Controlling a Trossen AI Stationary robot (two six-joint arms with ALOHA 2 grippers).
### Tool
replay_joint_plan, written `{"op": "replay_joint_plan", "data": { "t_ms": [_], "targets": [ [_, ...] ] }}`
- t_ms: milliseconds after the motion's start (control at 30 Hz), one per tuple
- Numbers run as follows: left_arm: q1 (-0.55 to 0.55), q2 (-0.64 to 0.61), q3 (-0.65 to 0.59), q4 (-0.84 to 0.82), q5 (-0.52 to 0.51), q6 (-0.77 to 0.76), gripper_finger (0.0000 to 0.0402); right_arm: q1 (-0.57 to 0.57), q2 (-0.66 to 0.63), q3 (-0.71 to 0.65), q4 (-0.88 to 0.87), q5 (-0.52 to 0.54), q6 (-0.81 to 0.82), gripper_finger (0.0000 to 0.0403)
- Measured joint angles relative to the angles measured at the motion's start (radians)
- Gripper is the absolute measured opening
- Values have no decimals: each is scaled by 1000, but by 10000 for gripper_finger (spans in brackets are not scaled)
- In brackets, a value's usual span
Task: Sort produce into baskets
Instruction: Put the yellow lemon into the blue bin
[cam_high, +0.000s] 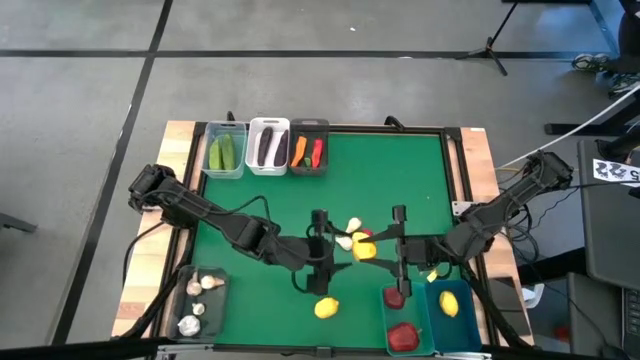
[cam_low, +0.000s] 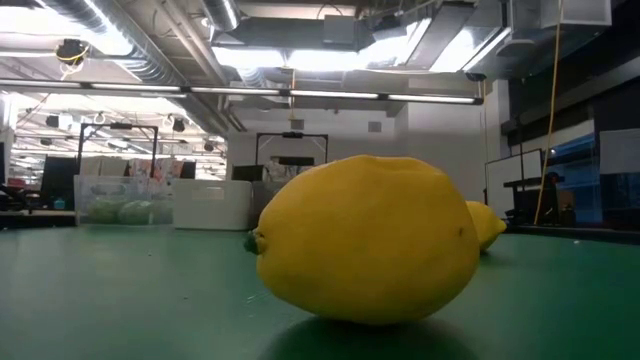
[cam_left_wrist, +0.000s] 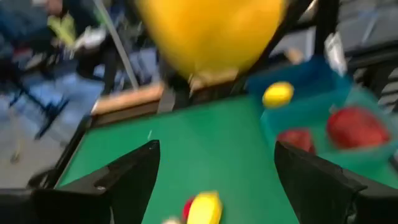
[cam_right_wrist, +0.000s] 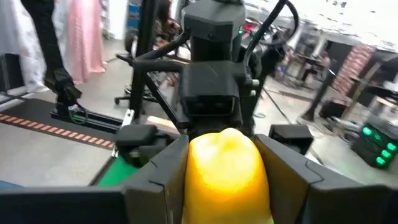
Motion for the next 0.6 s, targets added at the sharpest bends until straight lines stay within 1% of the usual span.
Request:
{"op": "replay_joint_plan", "data": {
  "t_ms": [100, 167, 267, 333, 400, 467, 533, 600],
  "targets": [
    [5, -15, 0, -117, -21, -84, 310, 44, -22, 0, -120, 68, 97, 167],
    [4, -17, 0, -174, -27, -135, 309, 85, -37, 0, -253, 94, 233, 167],
    [-2, -19, 0, -251, -29, -184, 309, 150, -51, 0, -512, 109, 535, 168],
    [-7, -20, 0, -288, -32, -212, 308, 199, -52, 0, -696, 102, 785, 168],
    [-9, -20, 0, -314, -32, -238, 308, 246, -47, 0, -843, 66, 1025, 168],
    [-11, -20, 0, -327, -33, -257, 308, 293, -36, 0, -956, 1, 1231, 169],
    [-11, -20, 0, -334, -33, -259, 308, 339, -28, -1, -1012, -65, 1381, 169],
    [-11, -20, 0, -334, -33, -262, 308, 386, -26, -1, -1032, -118, 1487, 169]
  ]
}}
